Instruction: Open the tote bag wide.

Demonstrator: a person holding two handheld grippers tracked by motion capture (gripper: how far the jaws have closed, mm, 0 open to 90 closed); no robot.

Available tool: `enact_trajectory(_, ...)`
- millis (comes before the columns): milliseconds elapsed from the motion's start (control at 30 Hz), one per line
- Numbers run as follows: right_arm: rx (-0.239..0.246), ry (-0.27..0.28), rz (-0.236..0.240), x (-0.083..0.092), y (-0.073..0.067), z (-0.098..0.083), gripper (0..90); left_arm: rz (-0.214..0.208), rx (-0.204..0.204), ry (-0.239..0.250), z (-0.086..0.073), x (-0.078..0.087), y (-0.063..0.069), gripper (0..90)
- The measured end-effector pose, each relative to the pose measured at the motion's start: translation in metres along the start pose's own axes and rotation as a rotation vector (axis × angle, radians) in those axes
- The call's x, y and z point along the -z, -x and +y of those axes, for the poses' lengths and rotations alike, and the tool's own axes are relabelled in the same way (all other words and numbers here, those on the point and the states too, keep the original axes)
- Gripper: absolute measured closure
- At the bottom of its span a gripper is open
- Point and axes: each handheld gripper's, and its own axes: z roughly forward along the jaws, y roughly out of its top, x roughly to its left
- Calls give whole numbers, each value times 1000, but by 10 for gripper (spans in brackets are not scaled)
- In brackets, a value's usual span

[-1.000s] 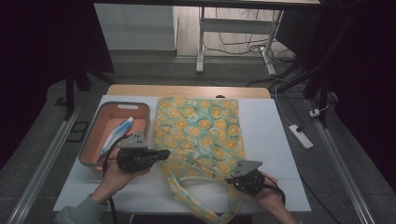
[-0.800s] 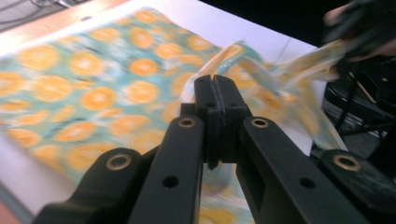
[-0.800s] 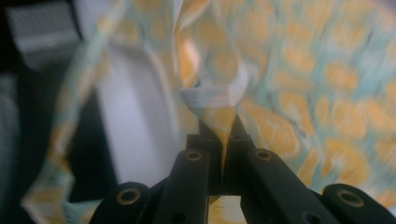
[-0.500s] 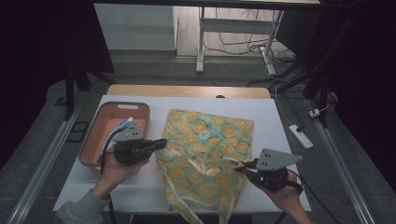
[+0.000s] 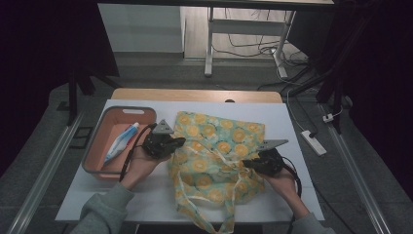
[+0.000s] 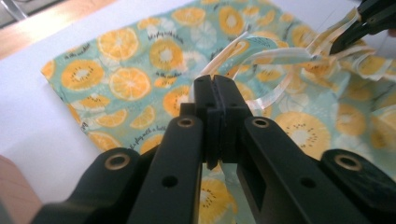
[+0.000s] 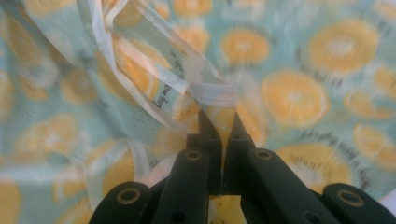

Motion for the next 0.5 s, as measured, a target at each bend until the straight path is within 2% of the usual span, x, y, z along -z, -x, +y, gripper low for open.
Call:
enact_trajectory(100, -9, -21, -8, -5, 2, -5, 895, -3, 5, -25, 0, -11, 0, 877)
enact_trajectory(200, -9, -18, -13, -4, 2, -5, 895, -10, 19, -42, -1, -19, -4, 874)
enact_trajectory(267, -16, -17, -36, -2, 5, -5, 894, -19, 36, -45, -2, -22, -7, 843)
enact_trajectory(300, -23, -18, -37, -1, 6, -6, 893, -21, 41, -46, -2, -22, -8, 805)
enact_trajectory(333, -23, -18, -37, -1, 6, -6, 893, -20, 48, -44, -3, -22, -8, 805)
enact_trajectory(367, -45, -30, -39, 0, 9, -9, 890, -20, 49, -38, -4, -20, -7, 650)
enact_trajectory(433, -49, -52, -44, 0, 11, -12, 887, -15, 58, -23, -5, -13, -4, 462)
enact_trajectory(467, -54, -58, -44, 0, 12, -14, 885, -10, 55, -28, -6, -7, -2, 383)
enact_trajectory(500, -54, -58, -44, 0, 12, -14, 885, -3, 49, -31, -7, -2, 1, 383)
